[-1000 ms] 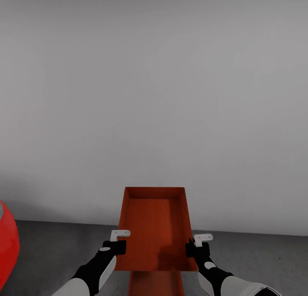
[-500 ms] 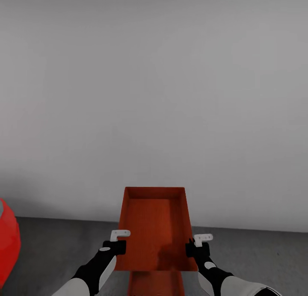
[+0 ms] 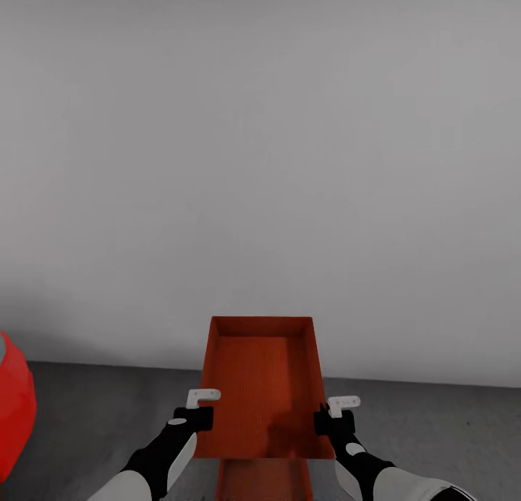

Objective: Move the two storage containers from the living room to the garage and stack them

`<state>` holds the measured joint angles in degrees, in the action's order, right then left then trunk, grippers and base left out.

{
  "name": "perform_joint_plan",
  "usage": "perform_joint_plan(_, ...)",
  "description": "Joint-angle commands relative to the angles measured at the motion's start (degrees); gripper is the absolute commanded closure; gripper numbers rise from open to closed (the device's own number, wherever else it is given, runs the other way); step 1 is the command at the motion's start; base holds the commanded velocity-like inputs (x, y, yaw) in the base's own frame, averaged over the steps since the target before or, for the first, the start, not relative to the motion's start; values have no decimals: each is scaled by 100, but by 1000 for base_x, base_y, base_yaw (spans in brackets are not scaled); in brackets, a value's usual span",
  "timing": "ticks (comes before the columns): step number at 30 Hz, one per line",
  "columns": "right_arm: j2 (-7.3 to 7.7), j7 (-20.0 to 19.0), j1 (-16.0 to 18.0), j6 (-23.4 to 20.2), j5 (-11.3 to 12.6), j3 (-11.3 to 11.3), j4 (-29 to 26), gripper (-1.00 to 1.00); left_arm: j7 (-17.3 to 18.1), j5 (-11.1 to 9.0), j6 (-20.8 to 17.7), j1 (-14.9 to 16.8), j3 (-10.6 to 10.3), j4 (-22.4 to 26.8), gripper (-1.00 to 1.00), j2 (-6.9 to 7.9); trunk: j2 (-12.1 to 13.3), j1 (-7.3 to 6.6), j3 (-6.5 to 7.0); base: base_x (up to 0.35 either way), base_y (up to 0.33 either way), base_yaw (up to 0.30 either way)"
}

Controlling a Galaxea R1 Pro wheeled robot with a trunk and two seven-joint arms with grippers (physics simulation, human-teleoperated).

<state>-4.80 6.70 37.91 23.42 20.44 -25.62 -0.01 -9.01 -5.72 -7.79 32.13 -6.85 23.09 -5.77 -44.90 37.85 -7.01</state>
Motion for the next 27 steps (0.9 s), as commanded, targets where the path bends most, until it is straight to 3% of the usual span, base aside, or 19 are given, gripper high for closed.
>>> perform_joint_plan(1, -4, 24, 6, 22, 118, 136, 19, 100, -74, -34, -29, 4, -36, 29, 100, -33, -8, 1, -18, 0, 0, 0)
perform_joint_plan(27, -1, 24, 6, 22, 118, 136, 19, 100, -74, -34, -29, 4, -36, 20, 100, -39, -8, 1, -253, 0, 0, 0)
